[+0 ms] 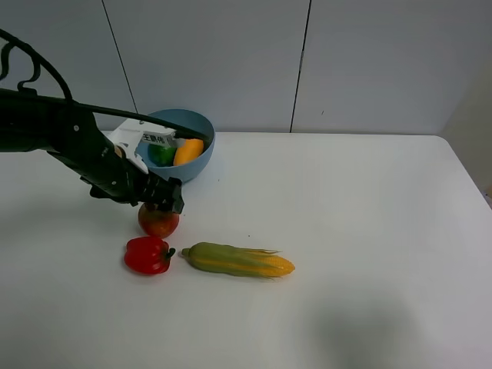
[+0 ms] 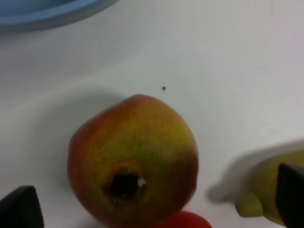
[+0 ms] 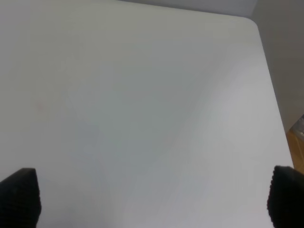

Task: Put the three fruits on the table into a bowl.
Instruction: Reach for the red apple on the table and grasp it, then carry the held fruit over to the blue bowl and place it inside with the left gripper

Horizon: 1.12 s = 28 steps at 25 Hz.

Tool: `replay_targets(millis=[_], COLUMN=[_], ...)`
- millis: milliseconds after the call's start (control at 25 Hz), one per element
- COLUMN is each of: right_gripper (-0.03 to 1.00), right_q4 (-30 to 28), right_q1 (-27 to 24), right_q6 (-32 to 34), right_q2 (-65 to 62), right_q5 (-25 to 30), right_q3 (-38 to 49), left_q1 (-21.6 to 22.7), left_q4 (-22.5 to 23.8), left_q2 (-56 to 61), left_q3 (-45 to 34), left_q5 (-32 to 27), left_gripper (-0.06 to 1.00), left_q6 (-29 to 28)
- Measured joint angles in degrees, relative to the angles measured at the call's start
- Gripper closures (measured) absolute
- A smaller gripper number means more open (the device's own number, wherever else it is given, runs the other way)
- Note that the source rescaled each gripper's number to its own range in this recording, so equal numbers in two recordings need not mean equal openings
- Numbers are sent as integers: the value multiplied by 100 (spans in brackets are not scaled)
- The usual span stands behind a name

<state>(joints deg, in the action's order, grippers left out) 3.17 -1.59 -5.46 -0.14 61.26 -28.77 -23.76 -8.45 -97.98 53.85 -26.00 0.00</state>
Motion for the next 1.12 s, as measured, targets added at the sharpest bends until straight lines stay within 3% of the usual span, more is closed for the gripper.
replay_targets(millis=[240,760,840,880,960,1120], right_gripper=[7,7,7,7,7,7], right_q4=[0,0,0,0,0,0], right_q1=[0,0,0,0,0,0], right_q6=[0,0,0,0,0,0], right_q2=[0,0,0,0,0,0], right_q5=[0,0,0,0,0,0], right_q3=[0,0,0,0,0,0], left_q1=[0,84,182,216,245,251], left_q4=[0,6,9,31,61,69], left_q2=[-348,-1014,-1073,-1082,-1088,-1091], left_q3=[0,0,0,0,0,2], left_q5=[405,707,737,772,834,862], left_gripper=[-6,-3,22,39,94,93], left_q6=[77,270,310,320,327,289])
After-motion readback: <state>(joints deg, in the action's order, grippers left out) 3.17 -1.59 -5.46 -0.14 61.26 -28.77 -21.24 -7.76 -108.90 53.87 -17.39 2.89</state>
